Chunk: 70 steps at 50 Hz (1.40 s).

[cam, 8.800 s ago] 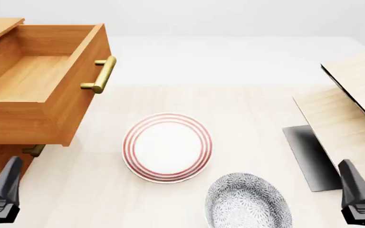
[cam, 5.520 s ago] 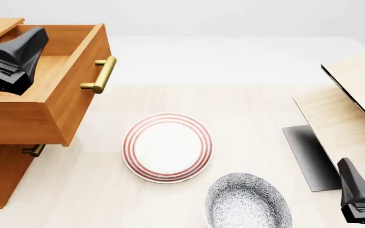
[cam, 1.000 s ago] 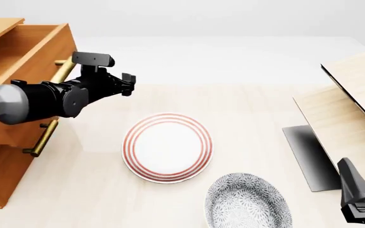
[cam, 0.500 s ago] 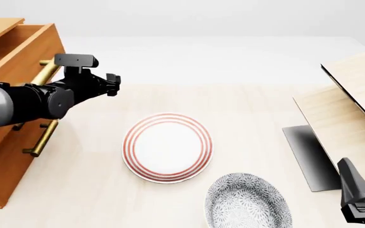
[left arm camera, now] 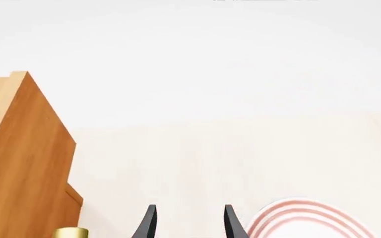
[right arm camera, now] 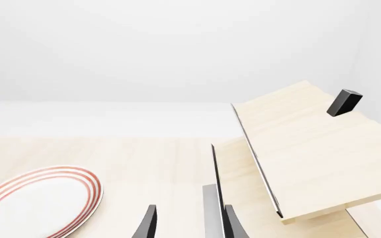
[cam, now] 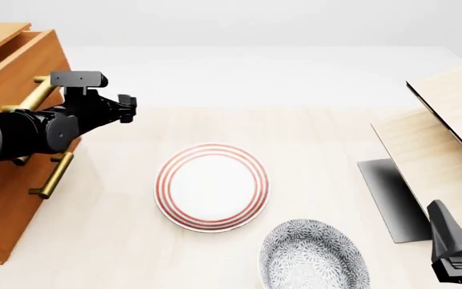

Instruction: Close the top drawer of the cabinet.

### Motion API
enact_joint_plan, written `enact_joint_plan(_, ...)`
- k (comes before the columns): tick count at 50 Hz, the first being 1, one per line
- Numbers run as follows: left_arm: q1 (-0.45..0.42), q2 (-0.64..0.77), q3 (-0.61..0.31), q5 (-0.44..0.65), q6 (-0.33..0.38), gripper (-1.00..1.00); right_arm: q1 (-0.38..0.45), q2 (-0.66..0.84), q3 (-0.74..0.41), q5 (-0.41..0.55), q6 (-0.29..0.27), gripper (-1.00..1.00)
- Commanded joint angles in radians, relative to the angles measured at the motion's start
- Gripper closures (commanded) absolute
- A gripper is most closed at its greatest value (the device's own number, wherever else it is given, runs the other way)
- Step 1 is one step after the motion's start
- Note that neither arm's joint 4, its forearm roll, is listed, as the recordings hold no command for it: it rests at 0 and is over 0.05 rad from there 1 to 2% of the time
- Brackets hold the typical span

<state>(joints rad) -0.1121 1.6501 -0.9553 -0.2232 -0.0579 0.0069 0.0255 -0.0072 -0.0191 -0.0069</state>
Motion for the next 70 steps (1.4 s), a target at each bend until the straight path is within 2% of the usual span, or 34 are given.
enact_joint_plan(1, 0.04, -0.015, 0.017, -0.005, 0.001, -1.0, 0.0, 0.0, 0.0, 0.0, 0.0, -1.0)
enact_joint_plan(70, 0.229, -0.109, 0.118, -0.016, 0.009, -1.0, 0.0, 0.0, 0.0, 0.0, 0.0, -1.0)
